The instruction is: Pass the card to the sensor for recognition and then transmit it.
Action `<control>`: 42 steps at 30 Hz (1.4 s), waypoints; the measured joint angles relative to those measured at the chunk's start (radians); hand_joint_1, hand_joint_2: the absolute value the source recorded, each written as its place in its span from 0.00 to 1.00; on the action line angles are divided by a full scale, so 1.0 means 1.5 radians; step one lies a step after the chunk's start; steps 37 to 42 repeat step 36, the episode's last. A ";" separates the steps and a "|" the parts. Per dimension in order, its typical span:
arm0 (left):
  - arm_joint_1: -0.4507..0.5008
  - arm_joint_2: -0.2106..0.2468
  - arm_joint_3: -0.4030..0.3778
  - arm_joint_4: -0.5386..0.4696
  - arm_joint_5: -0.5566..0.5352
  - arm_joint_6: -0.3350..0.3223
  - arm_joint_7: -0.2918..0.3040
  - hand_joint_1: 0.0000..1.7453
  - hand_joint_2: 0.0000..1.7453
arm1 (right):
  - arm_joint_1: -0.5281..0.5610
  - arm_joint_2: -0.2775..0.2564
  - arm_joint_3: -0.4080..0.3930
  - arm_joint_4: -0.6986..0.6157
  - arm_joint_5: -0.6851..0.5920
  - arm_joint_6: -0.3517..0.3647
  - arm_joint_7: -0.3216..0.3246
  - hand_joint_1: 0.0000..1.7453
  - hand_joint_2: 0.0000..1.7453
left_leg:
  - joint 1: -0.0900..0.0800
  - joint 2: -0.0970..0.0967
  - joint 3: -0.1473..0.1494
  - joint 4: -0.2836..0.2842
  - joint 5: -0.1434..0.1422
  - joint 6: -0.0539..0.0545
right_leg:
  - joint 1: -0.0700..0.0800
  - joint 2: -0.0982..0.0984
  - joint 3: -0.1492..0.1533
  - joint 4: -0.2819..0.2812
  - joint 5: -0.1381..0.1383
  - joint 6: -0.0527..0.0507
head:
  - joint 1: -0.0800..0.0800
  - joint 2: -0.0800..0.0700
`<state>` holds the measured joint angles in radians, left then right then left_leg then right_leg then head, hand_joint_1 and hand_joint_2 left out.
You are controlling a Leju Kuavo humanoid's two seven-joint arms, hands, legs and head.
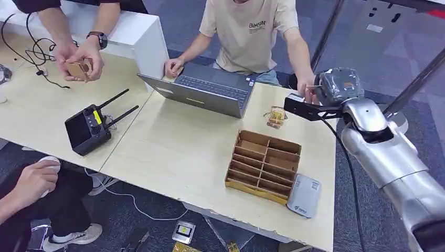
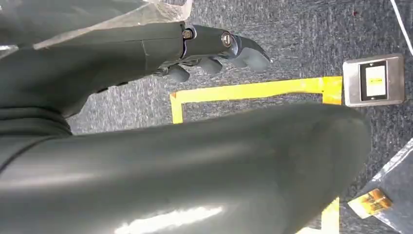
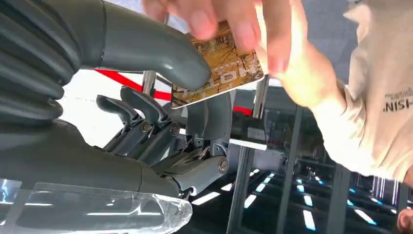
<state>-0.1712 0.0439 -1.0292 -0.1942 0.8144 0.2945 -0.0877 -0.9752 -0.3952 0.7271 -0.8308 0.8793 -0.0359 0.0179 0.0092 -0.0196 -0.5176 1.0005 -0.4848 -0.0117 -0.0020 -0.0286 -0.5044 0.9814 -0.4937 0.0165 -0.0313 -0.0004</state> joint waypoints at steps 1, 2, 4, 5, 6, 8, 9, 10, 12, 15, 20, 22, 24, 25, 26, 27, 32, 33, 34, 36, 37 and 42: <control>0.000 0.001 -0.002 0.000 -0.003 -0.001 0.000 0.00 0.00 | 0.000 0.000 0.003 0.002 0.000 0.000 0.000 1.00 1.00 | 0.000 0.000 0.000 0.000 0.000 0.000 | 0.000 0.000 0.000 0.000 0.000 0.000 | 0.000 0.000; 0.000 0.001 -0.002 0.000 -0.005 -0.001 0.000 0.00 0.00 | 0.000 0.000 0.006 0.003 -0.001 0.001 0.000 1.00 1.00 | 0.000 0.000 0.000 0.000 0.000 0.000 | 0.000 0.000 0.000 0.000 0.000 0.000 | 0.000 0.000; 0.000 0.002 -0.003 0.000 -0.008 -0.004 0.000 0.00 0.00 | 0.000 -0.001 0.010 0.006 -0.001 0.002 0.000 0.49 1.00 | 0.000 0.000 0.000 0.000 0.000 0.000 | 0.000 0.000 0.000 0.000 0.000 0.000 | 0.000 0.000; 0.000 0.003 -0.003 0.000 -0.009 -0.006 0.000 0.00 0.00 | 0.000 -0.001 0.012 0.007 -0.003 0.003 0.002 0.14 1.00 | 0.000 0.000 0.000 0.000 0.000 0.000 | 0.000 0.000 0.000 0.000 0.000 0.000 | 0.000 0.000; 0.000 0.004 -0.004 0.000 -0.011 -0.007 0.000 0.00 0.00 | 0.001 -0.001 0.013 0.008 -0.005 0.003 0.006 0.00 1.00 | 0.000 0.000 0.000 0.000 0.000 0.000 | 0.000 0.000 0.000 0.000 0.000 0.000 | 0.000 0.000; -0.001 0.006 -0.006 0.000 -0.011 -0.009 -0.001 0.00 0.00 | 0.003 -0.002 0.013 0.008 -0.009 0.003 0.015 0.00 1.00 | 0.000 0.000 0.000 0.000 0.000 0.000 | 0.000 0.000 0.000 0.000 0.000 0.000 | 0.000 0.000; 0.000 0.007 -0.007 0.000 -0.011 -0.009 -0.004 0.00 0.00 | 0.005 -0.002 0.013 0.007 -0.013 0.003 0.019 0.00 1.00 | 0.000 0.000 0.000 0.000 0.000 0.000 | 0.000 0.000 0.000 0.000 0.000 0.000 | 0.000 0.000; -0.001 0.009 -0.008 0.000 -0.011 -0.011 -0.006 0.00 0.00 | 0.007 -0.002 0.013 0.007 -0.018 0.001 0.023 0.00 1.00 | 0.000 0.000 0.000 0.000 0.000 0.000 | 0.000 0.000 0.000 0.000 0.000 0.000 | 0.000 0.000; -0.001 0.011 -0.009 0.000 -0.010 -0.011 -0.007 0.00 0.00 | 0.012 -0.002 0.012 0.004 -0.030 -0.008 0.027 0.00 1.00 | 0.000 0.000 0.000 0.000 0.000 0.000 | 0.000 0.000 0.000 0.000 0.000 0.000 | 0.000 0.000; -0.001 0.013 -0.010 0.000 -0.007 -0.011 -0.007 0.00 0.00 | 0.022 -0.002 0.003 -0.004 -0.061 -0.047 0.030 0.00 1.00 | 0.000 0.000 0.000 0.000 0.000 0.000 | 0.000 0.000 0.000 0.000 0.000 0.000 | 0.000 0.000; 0.004 0.019 -0.011 0.000 0.002 -0.010 -0.010 0.00 0.00 | 0.059 -0.009 -0.044 -0.042 -0.171 -0.119 0.025 0.00 1.00 | 0.000 0.000 0.000 0.000 0.000 0.000 | 0.000 0.000 0.000 0.000 0.000 0.000 | 0.000 0.000; 0.010 0.021 -0.011 0.000 0.005 -0.009 -0.012 0.00 0.00 | 0.086 -0.019 -0.075 -0.072 -0.223 -0.139 0.016 0.00 1.00 | 0.000 0.000 0.000 0.000 0.000 0.000 | 0.000 0.000 0.000 0.000 0.000 0.000 | 0.000 0.000; 0.017 0.022 -0.011 0.000 0.010 -0.008 -0.019 0.00 0.00 | 0.120 -0.029 -0.108 -0.110 -0.271 -0.155 0.012 0.00 1.00 | 0.000 0.000 0.000 0.000 0.000 0.000 | 0.000 0.000 0.000 0.000 0.000 0.000 | 0.000 0.000; 0.021 0.022 -0.011 0.000 0.013 -0.006 -0.021 0.00 0.00 | 0.137 -0.036 -0.127 -0.131 -0.293 -0.163 0.009 0.00 1.00 | 0.000 0.000 0.000 0.000 0.000 0.000 | 0.000 0.000 0.000 -0.001 0.000 0.000 | 0.000 0.000; 0.024 0.023 -0.011 0.000 0.017 -0.005 -0.022 0.00 0.00 | 0.156 -0.043 -0.147 -0.155 -0.318 -0.169 0.005 0.00 1.00 | 0.000 0.000 0.000 0.000 0.000 0.000 | 0.000 0.000 0.000 -0.001 0.000 0.000 | 0.000 0.000; 0.027 0.023 -0.011 0.000 0.022 -0.003 -0.023 0.00 0.00 | 0.179 -0.049 -0.169 -0.182 -0.343 -0.174 0.002 0.00 1.00 | 0.000 0.000 0.000 0.000 0.000 0.001 | 0.000 0.000 0.000 -0.001 0.000 0.000 | 0.001 0.000; 0.035 0.025 -0.010 0.000 0.039 0.001 -0.028 0.00 0.00 | 0.291 -0.079 -0.288 -0.328 -0.431 -0.188 -0.004 0.00 1.00 | 0.000 -0.001 0.000 0.000 -0.001 0.001 | 0.000 -0.001 0.000 -0.001 -0.001 0.001 | 0.000 0.000; 0.036 0.026 -0.010 0.000 0.042 0.001 -0.027 0.00 0.00 | 0.319 -0.086 -0.316 -0.365 -0.440 -0.188 -0.003 0.00 1.00 | 0.000 -0.002 0.000 0.000 -0.001 0.001 | 0.000 -0.001 0.000 -0.001 -0.001 0.001 | 0.000 0.000; 0.037 0.026 -0.009 0.001 0.045 0.002 -0.023 0.00 0.00 | 0.343 -0.092 -0.341 -0.392 -0.443 -0.188 0.000 0.00 1.00 | 0.000 -0.001 0.000 0.000 -0.001 0.001 | 0.000 -0.001 0.000 -0.001 -0.001 0.001 | 0.000 0.000; 0.038 0.026 -0.006 0.001 0.051 0.004 -0.014 0.00 0.00 | 0.393 -0.102 -0.388 -0.442 -0.446 -0.191 0.008 0.00 1.00 | 0.000 -0.001 0.001 0.000 -0.001 0.001 | 0.000 -0.001 0.000 -0.001 -0.001 0.001 | 0.000 0.000; 0.038 0.026 -0.006 0.001 0.051 0.004 -0.014 0.00 0.00 | 0.393 -0.102 -0.388 -0.442 -0.446 -0.191 0.008 0.00 1.00 | 0.000 -0.001 0.001 0.000 -0.001 0.001 | 0.000 -0.001 0.000 -0.001 -0.001 0.001 | 0.000 0.000; 0.038 0.026 -0.006 0.001 0.051 0.004 -0.014 0.00 0.00 | 0.393 -0.102 -0.388 -0.442 -0.446 -0.191 0.008 0.00 1.00 | 0.000 -0.001 0.001 0.000 -0.001 0.001 | 0.000 -0.001 0.000 -0.001 -0.001 0.001 | 0.000 0.000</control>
